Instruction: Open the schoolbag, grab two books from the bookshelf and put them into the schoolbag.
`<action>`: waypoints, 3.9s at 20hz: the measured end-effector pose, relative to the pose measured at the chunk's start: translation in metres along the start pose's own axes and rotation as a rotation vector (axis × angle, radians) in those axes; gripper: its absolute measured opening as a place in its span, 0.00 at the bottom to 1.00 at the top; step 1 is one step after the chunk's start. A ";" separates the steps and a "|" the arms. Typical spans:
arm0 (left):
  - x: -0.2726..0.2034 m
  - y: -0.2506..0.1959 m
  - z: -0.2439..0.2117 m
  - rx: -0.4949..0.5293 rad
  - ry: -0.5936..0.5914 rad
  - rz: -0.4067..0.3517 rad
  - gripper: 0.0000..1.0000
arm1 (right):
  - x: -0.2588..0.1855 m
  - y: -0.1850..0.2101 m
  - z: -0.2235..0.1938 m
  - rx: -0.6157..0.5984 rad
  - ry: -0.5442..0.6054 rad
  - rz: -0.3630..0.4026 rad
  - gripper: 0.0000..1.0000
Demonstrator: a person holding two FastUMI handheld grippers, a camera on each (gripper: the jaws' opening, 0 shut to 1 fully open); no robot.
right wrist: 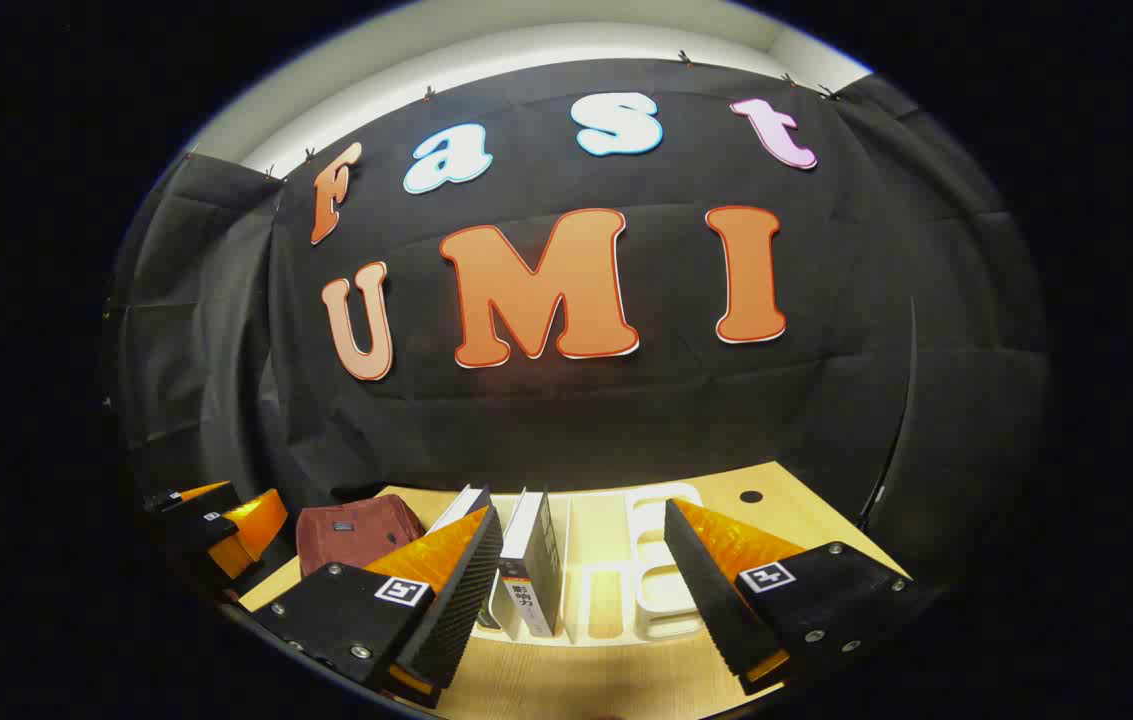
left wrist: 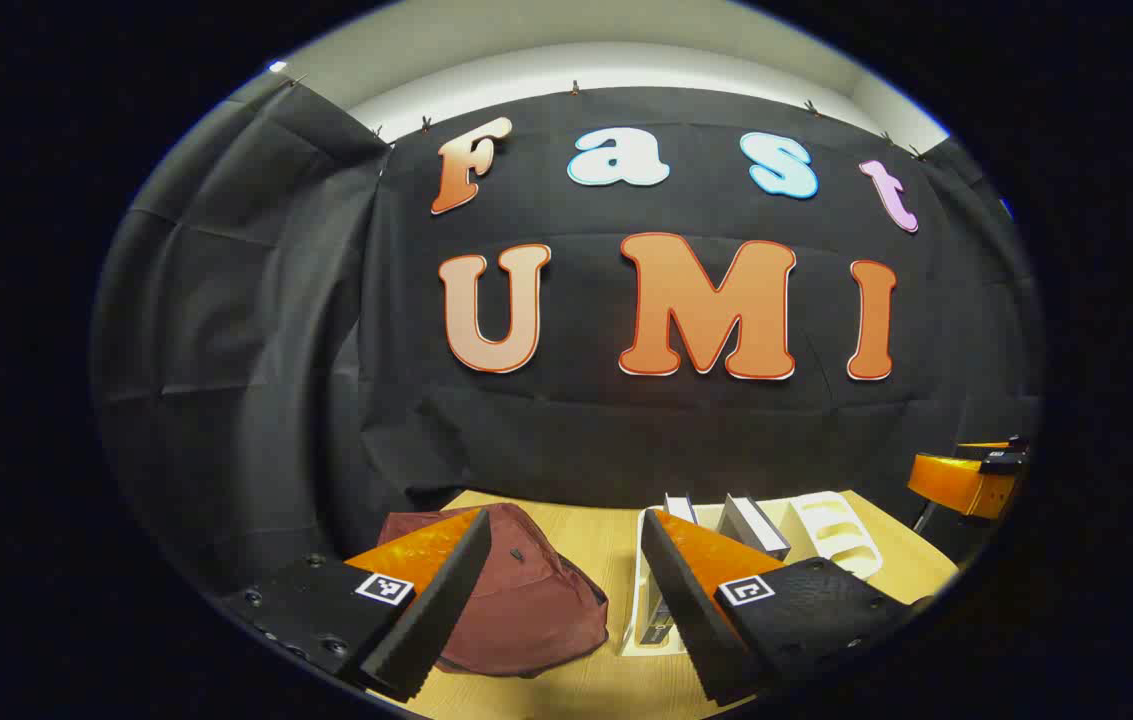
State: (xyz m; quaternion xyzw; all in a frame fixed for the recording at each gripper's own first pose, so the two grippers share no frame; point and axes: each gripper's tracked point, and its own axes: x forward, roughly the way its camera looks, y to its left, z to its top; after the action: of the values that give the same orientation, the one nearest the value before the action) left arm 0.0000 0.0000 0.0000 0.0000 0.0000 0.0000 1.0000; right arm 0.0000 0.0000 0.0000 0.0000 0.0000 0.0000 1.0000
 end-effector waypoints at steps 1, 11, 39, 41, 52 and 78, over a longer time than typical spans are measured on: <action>0.002 0.002 0.002 0.000 -0.006 -0.001 0.95 | 0.003 -0.003 0.002 -0.004 -0.008 -0.010 0.96; 0.033 0.026 0.015 -0.037 -0.031 -0.051 0.95 | 0.002 -0.019 0.007 -0.014 -0.040 -0.163 0.96; 0.031 0.037 -0.002 0.001 0.005 -0.035 0.95 | 0.004 -0.017 0.008 -0.031 -0.023 -0.163 0.96; 0.031 0.036 0.000 0.002 -0.005 -0.042 0.95 | 0.004 -0.018 0.008 -0.034 -0.024 -0.167 0.96; 0.037 0.042 -0.029 0.098 0.049 -0.031 0.95 | 0.005 -0.022 -0.003 -0.056 0.002 -0.186 0.96; 0.056 0.052 -0.299 0.895 0.618 -0.206 0.95 | 0.001 -0.103 -0.046 -0.068 0.160 -0.337 0.97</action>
State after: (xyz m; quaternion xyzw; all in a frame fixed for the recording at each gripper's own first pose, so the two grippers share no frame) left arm 0.0563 0.0518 -0.2994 0.4248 0.2935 -0.0978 0.8508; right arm 0.0013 -0.1026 -0.0464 -0.0337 0.0795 -0.1676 0.9821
